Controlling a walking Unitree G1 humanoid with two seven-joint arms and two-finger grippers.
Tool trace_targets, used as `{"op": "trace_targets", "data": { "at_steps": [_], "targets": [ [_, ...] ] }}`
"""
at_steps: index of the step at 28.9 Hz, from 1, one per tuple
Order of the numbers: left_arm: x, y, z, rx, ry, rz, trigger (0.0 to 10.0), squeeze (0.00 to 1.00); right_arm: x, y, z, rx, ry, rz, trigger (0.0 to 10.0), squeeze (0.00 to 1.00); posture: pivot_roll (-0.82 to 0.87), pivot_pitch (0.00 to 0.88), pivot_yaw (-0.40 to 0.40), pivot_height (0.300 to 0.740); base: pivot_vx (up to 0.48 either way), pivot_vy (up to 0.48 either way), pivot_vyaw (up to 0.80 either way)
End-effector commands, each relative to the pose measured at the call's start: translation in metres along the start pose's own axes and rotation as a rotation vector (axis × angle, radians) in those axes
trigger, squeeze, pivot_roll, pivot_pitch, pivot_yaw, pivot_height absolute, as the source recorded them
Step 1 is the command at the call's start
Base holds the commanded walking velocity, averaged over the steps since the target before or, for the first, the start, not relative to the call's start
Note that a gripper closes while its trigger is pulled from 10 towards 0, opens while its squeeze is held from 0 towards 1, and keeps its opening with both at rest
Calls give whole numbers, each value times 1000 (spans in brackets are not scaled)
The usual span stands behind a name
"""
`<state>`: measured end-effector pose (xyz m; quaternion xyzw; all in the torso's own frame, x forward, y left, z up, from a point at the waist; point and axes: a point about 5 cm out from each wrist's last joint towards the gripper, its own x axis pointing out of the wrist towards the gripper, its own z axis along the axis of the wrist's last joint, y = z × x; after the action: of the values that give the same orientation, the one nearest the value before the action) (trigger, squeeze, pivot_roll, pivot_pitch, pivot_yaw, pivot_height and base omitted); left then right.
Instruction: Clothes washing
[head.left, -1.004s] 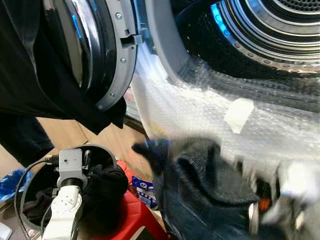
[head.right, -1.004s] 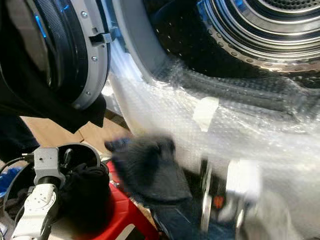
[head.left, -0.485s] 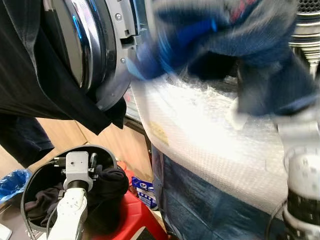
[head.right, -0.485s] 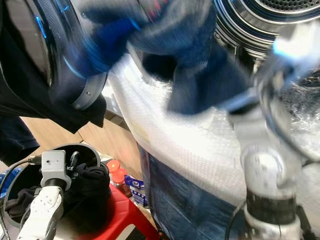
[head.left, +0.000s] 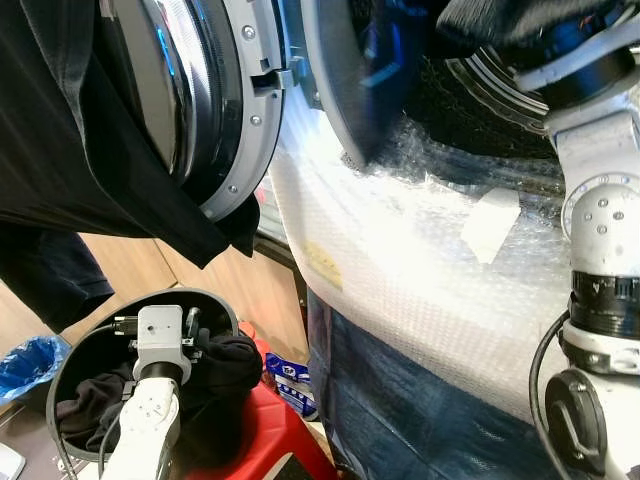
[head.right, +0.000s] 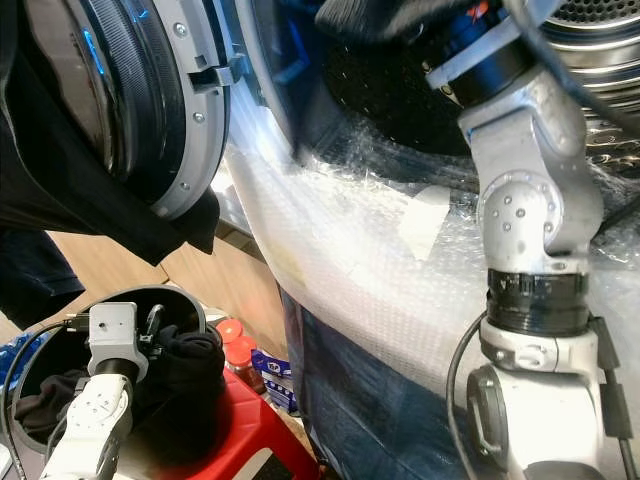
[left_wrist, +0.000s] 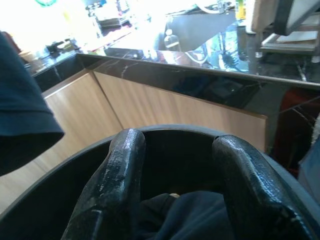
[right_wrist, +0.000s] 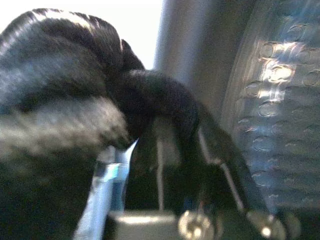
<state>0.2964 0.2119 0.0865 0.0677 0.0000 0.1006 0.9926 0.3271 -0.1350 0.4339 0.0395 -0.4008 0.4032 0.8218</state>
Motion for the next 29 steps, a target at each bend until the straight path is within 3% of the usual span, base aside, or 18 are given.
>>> {"op": "trace_targets", "data": {
  "at_steps": [1,2,3,6,8,10,14,15,16,17,19,20,21,24,25,29],
  "targets": [
    [0,2,-3,-9,14,-3,10000,0,16,-16,11,-42,29,-78,0,0,17,33,131,740,0,0,0],
    [0,1,-3,-9,15,-4,10000,0,18,-19,11,-40,41,-92,0,0,17,33,131,740,0,0,0],
    [1,-1,-3,-12,15,-15,10000,0,23,-33,6,-31,127,-173,0,0,5,30,134,740,0,0,0],
    [3,-4,-3,-13,20,-32,10000,0,31,-51,-4,4,231,-333,0,0,-24,25,141,740,0,0,0],
    [4,-5,-4,-17,25,-36,10000,0,34,-54,-8,25,258,-396,0,0,-30,21,146,740,0,0,0],
    [4,-9,-4,-20,31,-49,10000,0,28,-62,-26,75,351,-530,0,0,-36,18,148,740,0,0,0],
    [4,-12,-5,-21,38,-60,10000,0,5,-75,-46,53,487,-692,196,0,-32,13,143,740,0,0,0],
    [4,-12,-6,-21,41,-62,10000,0,-1,-78,-49,49,514,-733,1137,0,-32,13,143,740,0,0,0],
    [4,-12,-6,-21,41,-62,10000,0,-1,-78,-49,49,514,-733,1137,0,-32,13,143,740,0,0,0],
    [3,-12,-7,-22,46,-65,10000,0,-14,-86,-52,30,551,-830,10000,0,-20,16,137,740,0,0,0],
    [2,-11,-8,-22,51,-67,10000,0,-24,-91,-54,-23,606,-898,10000,0,-17,18,136,740,0,0,0],
    [1,-10,-8,-17,52,-71,10000,0,-20,-91,-51,-144,642,-866,10000,0,-16,25,142,740,0,0,0],
    [1,-10,-8,-17,52,-72,10000,0,-18,-90,-50,-186,653,-850,10000,0,-15,27,142,740,0,0,0],
    [0,-10,-8,-8,52,-87,10000,0,-18,-92,-47,-162,650,-887,10000,0,-15,35,146,740,0,0,0],
    [0,-11,-8,-10,51,-91,10000,0,-19,-94,-43,-173,636,-910,10000,984,-16,33,142,740,0,0,0],
    [-1,-12,-8,-22,53,-100,10000,0,-18,-108,-5,-246,467,-1062,10000,1000,-17,43,148,740,0,0,0]
  ]
}}
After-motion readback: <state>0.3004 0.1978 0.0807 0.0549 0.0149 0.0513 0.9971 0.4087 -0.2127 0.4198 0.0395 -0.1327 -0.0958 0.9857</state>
